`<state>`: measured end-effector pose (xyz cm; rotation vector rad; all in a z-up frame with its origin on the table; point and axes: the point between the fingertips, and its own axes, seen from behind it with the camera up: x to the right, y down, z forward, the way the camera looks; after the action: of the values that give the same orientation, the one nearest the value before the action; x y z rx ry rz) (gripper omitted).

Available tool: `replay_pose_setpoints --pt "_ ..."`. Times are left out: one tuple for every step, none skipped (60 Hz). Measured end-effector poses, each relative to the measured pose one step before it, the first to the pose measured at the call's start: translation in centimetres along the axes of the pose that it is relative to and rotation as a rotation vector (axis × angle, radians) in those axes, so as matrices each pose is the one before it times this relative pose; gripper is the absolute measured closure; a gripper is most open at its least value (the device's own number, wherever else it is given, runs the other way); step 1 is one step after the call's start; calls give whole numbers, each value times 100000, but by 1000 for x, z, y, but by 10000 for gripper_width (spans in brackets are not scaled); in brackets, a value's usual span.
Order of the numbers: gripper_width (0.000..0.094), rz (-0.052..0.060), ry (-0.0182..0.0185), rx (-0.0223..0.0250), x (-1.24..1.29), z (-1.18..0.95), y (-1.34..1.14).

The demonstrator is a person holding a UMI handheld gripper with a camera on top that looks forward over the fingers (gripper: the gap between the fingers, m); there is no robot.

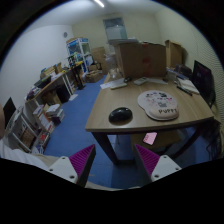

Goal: Arrange mouse

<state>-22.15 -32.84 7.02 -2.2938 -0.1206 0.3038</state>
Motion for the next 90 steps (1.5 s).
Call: replay_pose_setpoints --pt "161 -144 -353 212 -82 86 -57" --pt "162 -99 -400 303 -671 608 178" --pt "161 -11 -497 2 -149 187 13" --pt "166 65 -586 47 -170 231 2" --pt "162 118 -626 137 -181 297 38" --pt "164 82 -690 55 349 -142 -225" --pt "166 90 -532 266 -114 350 9" --pt "162 71 -402 189 -143 393 -14" --pt "164 103 -288 117 -69 440 -17" --pt "165 71 -200 173 -4 420 -18" --pt "163 64 -130 253 -29 447 -77" --pt "162 -89 -165 400 -16 417 -112" --pt "165 -207 -180 543 -115 185 -46" --pt "164 -224 -380 487 68 833 -269" --pt "166 -193 -228 670 1 594 -181" --pt "164 -59 4 712 24 204 -175" --pt "165 115 -11 326 203 817 -284" --pt "167 319 180 217 108 554 -160" --pt "166 526 52 243 72 544 -173" --pt "168 592 -213 461 29 533 -225" --pt "166 613 -442 691 -27 554 -276" --pt "165 539 -553 728 -21 579 -297" --pt "168 358 -483 446 19 610 -232" --pt "167 36 -151 217 119 391 -249" --pt "167 -251 51 249 163 535 -144" --pt "166 -202 249 375 177 690 -199" --pt "165 -204 414 463 275 595 -200" --pt "164 -63 547 272 261 537 -162" --pt "163 31 564 28 268 520 -146" --pt "163 87 384 -5 233 503 -120" --pt "167 113 53 72 131 479 -154" --pt "166 88 -221 105 77 470 -141" --pt "162 129 -333 73 27 414 -117" --pt "162 80 -344 -9 -7 378 -76" --pt "163 93 -276 -133 13 355 -40" --pt "164 19 -127 -408 -113 9 -15" --pt "164 -130 -286 -501 134 741 42" --pt "163 -238 -67 -777 46 358 169" --pt "162 -342 344 -1099 -82 -118 304" --pt "161 -952 62 1446 139 563 -401" --pt "164 -1039 256 592 26 179 -176" --pt "158 -500 175 -387 -3 149 42" --pt "160 -622 149 -146 7 143 1" --pt "158 -526 138 586 5 185 -213" --pt "156 -309 131 -94 -11 191 -15" --pt "160 -253 349 257 -121 12 -89" --pt "158 -124 74 526 -2 505 -264" --pt "158 -61 130 258 -18 214 -131" --pt "160 -11 160 438 11 273 -197" --pt "156 111 241 487 0 276 -218" --pt "156 226 368 330 34 266 -188" --pt "161 247 447 340 56 311 -217" --pt "163 178 492 234 25 299 -230" --pt "161 57 428 137 10 300 -208" --pt "163 -84 425 86 15 293 -216" --pt "161 -217 464 40 5 337 -197" --pt "161 -204 548 85 151 91 -128" --pt "163 -88 673 21 -84 604 -330" --pt "164 -69 714 88 61 328 -200" --pt "162 -88 637 133 -7 328 -205" --pt "161 -183 555 111 -21 326 -186" --pt "164 -329 457 208 -18 312 -177" --pt "164 -542 444 288 -45 306 -194" --pt "164 -679 500 325 -32 339 -188" --pt "164 -702 610 309 0 334 -169" --pt "164 -881 679 223 -6 302 -133" --pt "163 -947 630 113 -76 305 -103" --pt "164 -1131 724 92 -61 286 -127" --pt "164 -1201 713 124 -16 313 -106" --pt "166 -1277 693 191 -31 287 -123" --pt "164 -1473 743 192 -8 286 -92" --pt "164 -1546 854 235 19 388 -79" --pt "169 -1327 407 545 -94 224 -135" --pt "177 -322 10 728 -152 195 -188" --pt "198 485 -301 261 -164 172 -54" --pt "227 628 -68 716 -84 120 -153" --pt "298 384 335 580 43 131 -74" --pt "370 22 405 594 112 115 -55" --pt "380 387 119 357 88 121 5" --pt "383 527 134 547 35 -41 0" --pt "387 240 209 116 37 -24 57" --pt "405 -324 310 252 52 -1 4" --pt "417 -521 147 -422 44 -72 84" --pt "428 -615 124 -441 -16 -25 36" --pt "440 -340 -17 -785 -21 -15 55" --pt "463 -1 -239 -890 -41 -22 21" --pt "453 193 -525 -987 -85 -16 22" --pt "476 190 -710 -857 -69 -39 1" --pt "507 -37 -829 -668 -50 -36 -10" --pt "523 -189 -932 -509 17 83 53"
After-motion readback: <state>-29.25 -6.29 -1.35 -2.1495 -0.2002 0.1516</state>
